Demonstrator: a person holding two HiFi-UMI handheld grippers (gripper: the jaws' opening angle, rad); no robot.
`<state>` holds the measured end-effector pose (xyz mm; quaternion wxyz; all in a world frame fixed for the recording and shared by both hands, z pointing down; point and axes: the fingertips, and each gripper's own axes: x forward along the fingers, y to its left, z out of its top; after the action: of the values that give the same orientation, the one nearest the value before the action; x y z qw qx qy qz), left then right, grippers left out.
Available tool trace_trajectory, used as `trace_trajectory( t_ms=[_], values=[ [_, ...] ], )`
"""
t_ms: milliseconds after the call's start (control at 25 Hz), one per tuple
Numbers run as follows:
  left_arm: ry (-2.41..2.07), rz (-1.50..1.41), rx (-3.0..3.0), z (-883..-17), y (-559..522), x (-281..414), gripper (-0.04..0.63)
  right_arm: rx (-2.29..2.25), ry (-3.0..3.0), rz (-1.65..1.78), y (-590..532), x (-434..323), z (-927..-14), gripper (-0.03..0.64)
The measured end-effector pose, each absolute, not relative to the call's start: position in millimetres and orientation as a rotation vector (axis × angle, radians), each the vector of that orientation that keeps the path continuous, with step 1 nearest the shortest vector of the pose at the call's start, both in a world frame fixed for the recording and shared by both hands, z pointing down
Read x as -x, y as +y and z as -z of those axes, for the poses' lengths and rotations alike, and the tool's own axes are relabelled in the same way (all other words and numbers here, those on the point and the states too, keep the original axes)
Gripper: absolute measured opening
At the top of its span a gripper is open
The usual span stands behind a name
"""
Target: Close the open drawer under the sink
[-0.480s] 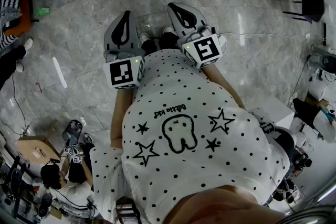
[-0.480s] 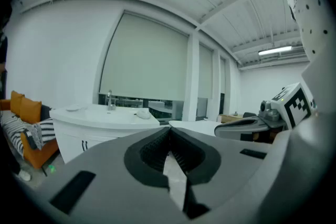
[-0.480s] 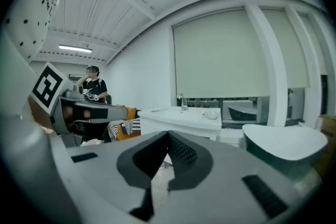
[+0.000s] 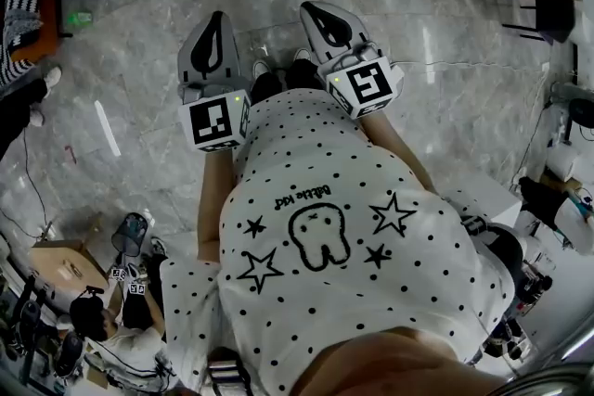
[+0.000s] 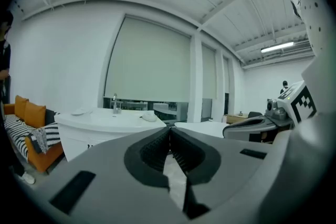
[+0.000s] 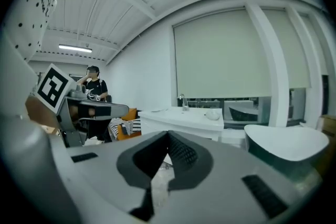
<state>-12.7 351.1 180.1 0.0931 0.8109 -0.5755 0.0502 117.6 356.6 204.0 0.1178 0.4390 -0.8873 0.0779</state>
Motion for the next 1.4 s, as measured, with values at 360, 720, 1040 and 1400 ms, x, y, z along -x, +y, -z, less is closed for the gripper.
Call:
trace_trajectory(
  t_ms=[360, 720, 1040, 1400],
  values=[
    [-1.648, -0.094, -2.384, -180.3, 354.3, 4.8, 0.006, -1.296, -2.604, -0.246, 363.0, -116.7, -203.7, 0.015],
    [-1.567, -0.082, -2.370, -184.4, 357.8, -1.2, 0.006, -1.343, -2.596, -0.322, 376.2, -120.6, -204.4, 0.015],
    [-1.602, -0.046, -2.344, -185.2, 362.5, 4.9, 0.006, -1.312, -2.619, -0.308, 375.3, -118.1, -203.7, 0.015],
    [-1.723, -0.001, -2.313, -172.0, 356.8, 25.5, 0.006, -1.260, -2.687, -0.246, 358.6, -107.6, -190.1, 0.015]
  ],
)
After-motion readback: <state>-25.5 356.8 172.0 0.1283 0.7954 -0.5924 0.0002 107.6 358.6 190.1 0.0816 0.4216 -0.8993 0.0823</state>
